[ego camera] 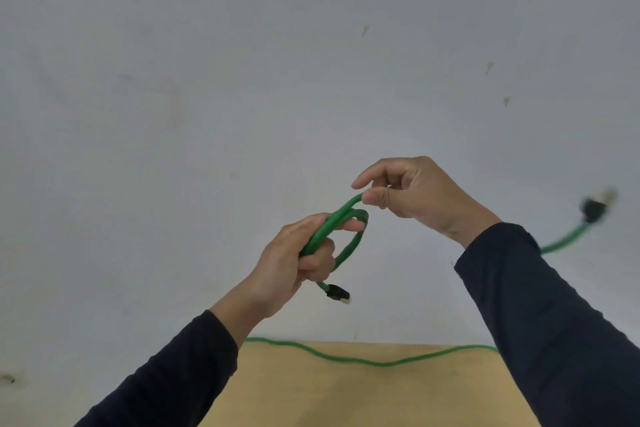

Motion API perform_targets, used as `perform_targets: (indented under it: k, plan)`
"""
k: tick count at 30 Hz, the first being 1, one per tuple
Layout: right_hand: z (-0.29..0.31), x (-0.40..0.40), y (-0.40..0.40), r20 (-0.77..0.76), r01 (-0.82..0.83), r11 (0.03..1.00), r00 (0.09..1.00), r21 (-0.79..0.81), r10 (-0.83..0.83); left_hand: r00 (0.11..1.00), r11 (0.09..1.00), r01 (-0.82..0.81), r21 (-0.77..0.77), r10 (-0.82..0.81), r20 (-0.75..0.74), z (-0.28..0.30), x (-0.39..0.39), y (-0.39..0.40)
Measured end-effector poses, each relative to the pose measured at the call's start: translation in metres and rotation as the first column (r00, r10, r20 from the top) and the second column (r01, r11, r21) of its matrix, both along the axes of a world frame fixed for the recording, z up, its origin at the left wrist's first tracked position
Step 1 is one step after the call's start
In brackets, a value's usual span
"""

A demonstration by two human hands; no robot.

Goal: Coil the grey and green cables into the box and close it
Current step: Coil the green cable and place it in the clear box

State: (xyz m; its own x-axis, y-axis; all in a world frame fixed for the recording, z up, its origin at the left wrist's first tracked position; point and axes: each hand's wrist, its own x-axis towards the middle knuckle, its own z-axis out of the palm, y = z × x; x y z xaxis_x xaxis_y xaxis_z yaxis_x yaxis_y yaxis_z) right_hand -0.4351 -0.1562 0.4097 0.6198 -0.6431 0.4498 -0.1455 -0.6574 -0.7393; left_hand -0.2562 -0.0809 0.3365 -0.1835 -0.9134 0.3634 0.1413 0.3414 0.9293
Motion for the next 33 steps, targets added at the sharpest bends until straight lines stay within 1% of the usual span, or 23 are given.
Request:
perform_targets:
  k: [2,4,6,8,10,11,12,13,14,15,16,17,19,20,21,23,25,27,30,33]
  plan:
    - [-0.008,0.004,-0.003,0.078,-0.006,0.999,0.997,0.053,0.002,0.987,0.996,0.067,0.058,-0.057,-0.151,0.003,0.001,0.001]
    - [-0.019,0.009,-0.005,0.168,0.005,0.995,0.986,0.1,-0.022,0.942,0.99,0.105,0.099,-0.067,-0.33,0.008,0.001,0.002]
    - [-0.032,0.016,-0.005,0.221,0.045,0.989,0.972,0.143,-0.076,0.854,0.987,0.128,0.099,-0.059,-0.516,0.014,0.001,0.002]
    - [-0.05,0.025,-0.003,0.238,0.121,0.974,0.957,0.192,-0.166,0.751,0.992,0.115,0.06,-0.047,-0.659,0.022,0.004,-0.003]
    - [-0.072,0.037,0.005,0.18,0.179,0.963,0.96,0.2,-0.216,0.656,0.999,0.051,0.018,-0.02,-0.755,0.03,0.012,-0.011]
    - [-0.082,0.043,0.013,0.13,0.192,0.966,0.968,0.174,-0.215,0.617,1.0,0.001,0.012,0.009,-0.787,0.034,0.018,-0.016]
    - [-0.09,0.049,0.022,0.069,0.194,0.974,0.977,0.117,-0.202,0.587,0.998,-0.058,0.022,0.052,-0.808,0.037,0.025,-0.021]
    - [-0.097,0.055,0.032,-0.003,0.186,0.982,0.983,0.022,-0.186,0.569,0.992,-0.12,0.044,0.105,-0.816,0.039,0.03,-0.026]
    - [-0.102,0.06,0.041,-0.087,0.165,0.982,0.981,-0.095,-0.174,0.569,0.981,-0.182,0.07,0.163,-0.806,0.04,0.035,-0.03]
    - [-0.102,0.065,0.049,-0.179,0.135,0.967,0.968,-0.217,-0.175,0.594,0.965,-0.246,0.094,0.227,-0.772,0.039,0.038,-0.034]
    - [-0.098,0.068,0.056,-0.269,0.108,0.935,0.941,-0.338,-0.206,0.644,0.945,-0.305,0.114,0.293,-0.707,0.036,0.039,-0.037]
    - [-0.092,0.071,0.059,-0.319,0.092,0.888,0.912,-0.45,-0.257,0.7,0.926,-0.355,0.127,0.353,-0.621,0.032,0.038,-0.038]
    - [-0.074,0.07,0.061,-0.285,0.075,0.77,0.903,-0.634,-0.322,0.798,0.905,-0.405,0.133,0.42,-0.432,0.02,0.033,-0.037]
    - [-0.066,0.068,0.06,-0.26,0.054,0.725,0.913,-0.687,-0.314,0.837,0.901,-0.414,0.128,0.432,-0.335,0.013,0.031,-0.035]
    - [-0.057,0.064,0.058,-0.237,0.037,0.701,0.928,-0.712,-0.289,0.874,0.906,-0.409,0.112,0.424,-0.239,0.006,0.029,-0.033]
    - [-0.041,0.057,0.05,-0.236,0.011,0.717,0.94,-0.697,-0.244,0.933,0.936,-0.345,0.068,0.351,-0.087,-0.005,0.024,-0.026]
    - [-0.027,0.05,0.042,-0.262,0.011,0.773,0.938,-0.635,-0.228,0.965,0.964,-0.261,0.055,0.262,-0.004,-0.009,0.019,-0.019]
    - [-0.021,0.044,0.031,-0.252,0.028,0.827,0.946,-0.562,-0.203,0.977,0.975,-0.212,0.062,0.21,0.041,-0.007,0.013,-0.014]
    - [-0.023,0.04,0.02,-0.232,0.022,0.902,0.963,-0.43,-0.135,0.984,0.983,-0.169,0.067,0.164,0.067,-0.002,0.011,-0.011]
    - [-0.031,0.037,0.017,-0.161,0.038,0.952,0.983,-0.304,-0.09,0.984,0.983,-0.166,0.082,0.16,0.073,0.004,0.018,-0.013]
